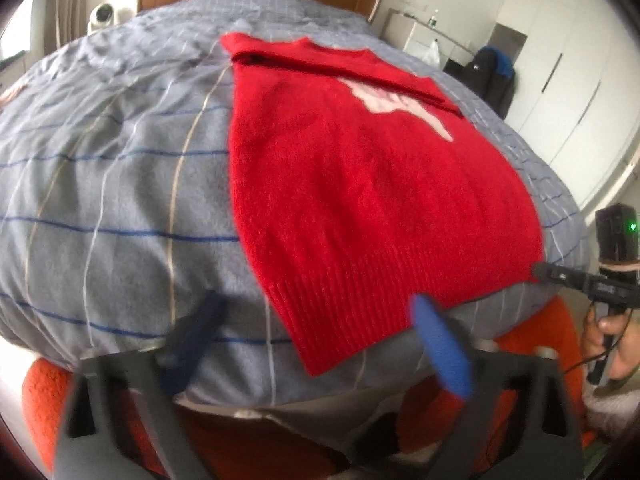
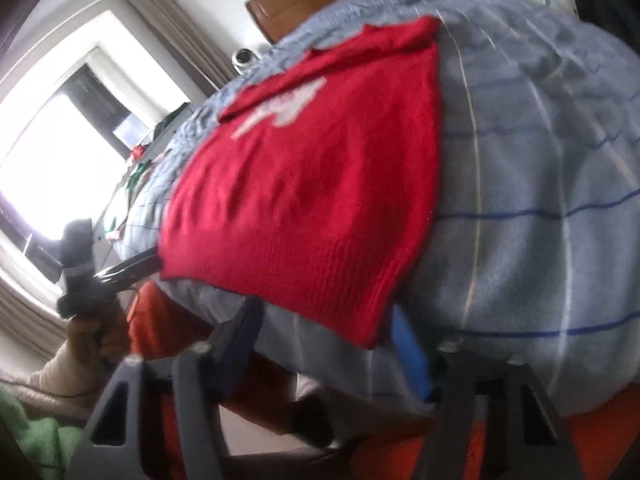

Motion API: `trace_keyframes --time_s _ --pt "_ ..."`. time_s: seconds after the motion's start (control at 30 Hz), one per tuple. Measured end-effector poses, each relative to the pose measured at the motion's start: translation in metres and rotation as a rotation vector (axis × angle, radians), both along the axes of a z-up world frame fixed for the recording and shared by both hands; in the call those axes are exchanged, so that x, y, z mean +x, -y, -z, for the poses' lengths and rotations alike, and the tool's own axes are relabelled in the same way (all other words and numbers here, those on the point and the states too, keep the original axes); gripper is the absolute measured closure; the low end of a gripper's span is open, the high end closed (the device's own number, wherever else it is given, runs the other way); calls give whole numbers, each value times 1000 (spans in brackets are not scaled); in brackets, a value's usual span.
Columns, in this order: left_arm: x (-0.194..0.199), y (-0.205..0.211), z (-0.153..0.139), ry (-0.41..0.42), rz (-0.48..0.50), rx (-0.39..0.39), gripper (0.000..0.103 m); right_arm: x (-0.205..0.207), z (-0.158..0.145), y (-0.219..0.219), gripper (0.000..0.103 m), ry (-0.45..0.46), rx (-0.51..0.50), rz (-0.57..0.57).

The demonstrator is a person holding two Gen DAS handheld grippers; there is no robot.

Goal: Fold small clothes

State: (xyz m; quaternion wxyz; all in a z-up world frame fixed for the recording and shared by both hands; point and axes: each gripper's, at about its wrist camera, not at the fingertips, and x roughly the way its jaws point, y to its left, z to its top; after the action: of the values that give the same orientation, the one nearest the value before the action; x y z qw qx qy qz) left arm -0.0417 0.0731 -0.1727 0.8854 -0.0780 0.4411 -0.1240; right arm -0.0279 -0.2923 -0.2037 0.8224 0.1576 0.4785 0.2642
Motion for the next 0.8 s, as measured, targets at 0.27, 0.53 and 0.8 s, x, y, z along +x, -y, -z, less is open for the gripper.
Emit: trace_keyframes --time_s 0.27,0.53,0.8 --pt "-13 -21 -12 -52 -27 -124 101 -16 -21 16 99 51 -6 52" --pt "-42 -26 -27 -24 -11 -109 102 -39 -51 21 99 101 -46 36" --pt "-55 -32 -27 -46 -17 -124 102 -59 -60 25 99 110 -35 50"
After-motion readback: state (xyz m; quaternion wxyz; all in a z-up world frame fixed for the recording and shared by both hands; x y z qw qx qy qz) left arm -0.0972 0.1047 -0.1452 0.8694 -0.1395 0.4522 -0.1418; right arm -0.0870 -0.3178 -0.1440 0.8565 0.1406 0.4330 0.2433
